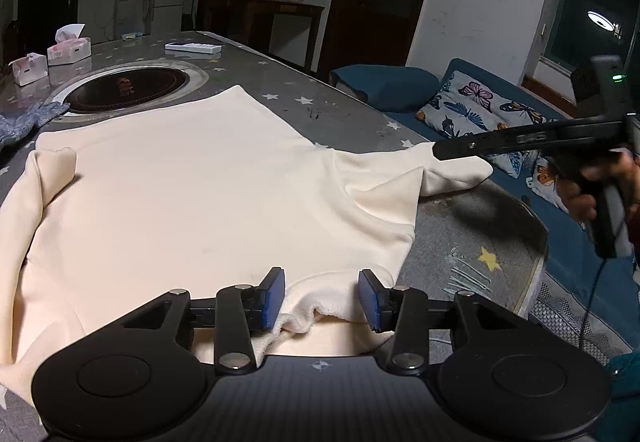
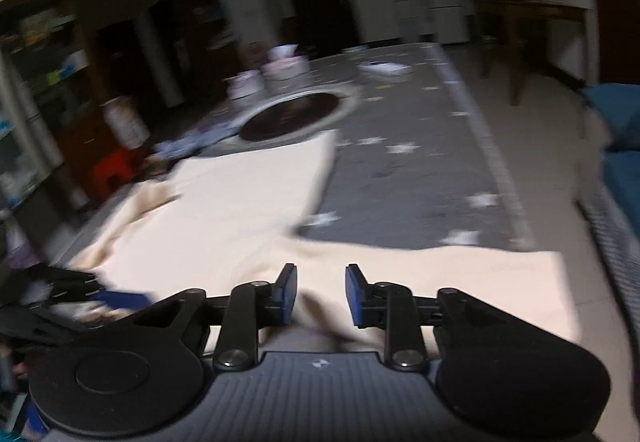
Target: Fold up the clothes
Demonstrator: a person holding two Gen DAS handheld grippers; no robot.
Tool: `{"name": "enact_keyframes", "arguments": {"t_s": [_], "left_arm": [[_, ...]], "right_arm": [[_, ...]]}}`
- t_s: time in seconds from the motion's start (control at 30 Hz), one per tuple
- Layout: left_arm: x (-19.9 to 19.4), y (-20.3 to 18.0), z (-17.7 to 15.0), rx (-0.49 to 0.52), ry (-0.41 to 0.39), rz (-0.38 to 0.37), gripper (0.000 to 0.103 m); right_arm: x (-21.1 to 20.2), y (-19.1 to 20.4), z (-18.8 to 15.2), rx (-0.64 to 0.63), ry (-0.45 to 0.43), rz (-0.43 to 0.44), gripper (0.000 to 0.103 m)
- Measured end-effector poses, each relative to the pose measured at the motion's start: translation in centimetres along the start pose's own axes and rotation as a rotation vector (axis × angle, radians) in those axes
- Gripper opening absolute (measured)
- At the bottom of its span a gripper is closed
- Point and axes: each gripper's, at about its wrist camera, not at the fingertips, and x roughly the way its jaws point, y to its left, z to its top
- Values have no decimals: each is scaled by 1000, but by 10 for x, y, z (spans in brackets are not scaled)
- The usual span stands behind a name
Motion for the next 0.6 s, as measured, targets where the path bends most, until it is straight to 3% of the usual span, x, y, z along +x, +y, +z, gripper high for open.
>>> {"name": "enact_keyframes", "arguments": {"t_s": [0.2,0.3,0.6], "left_arm": [[0,-1,0,7,1,2,47],[1,-1,0,11,3,3,48],[2,-7,-2,40,2,9,54]], "right_arm": [[13,-45,-2,9,34,-231,27],[23,-48,1,-58,28,-278,35],[63,-64,29,-98,-47,-287,37]]}}
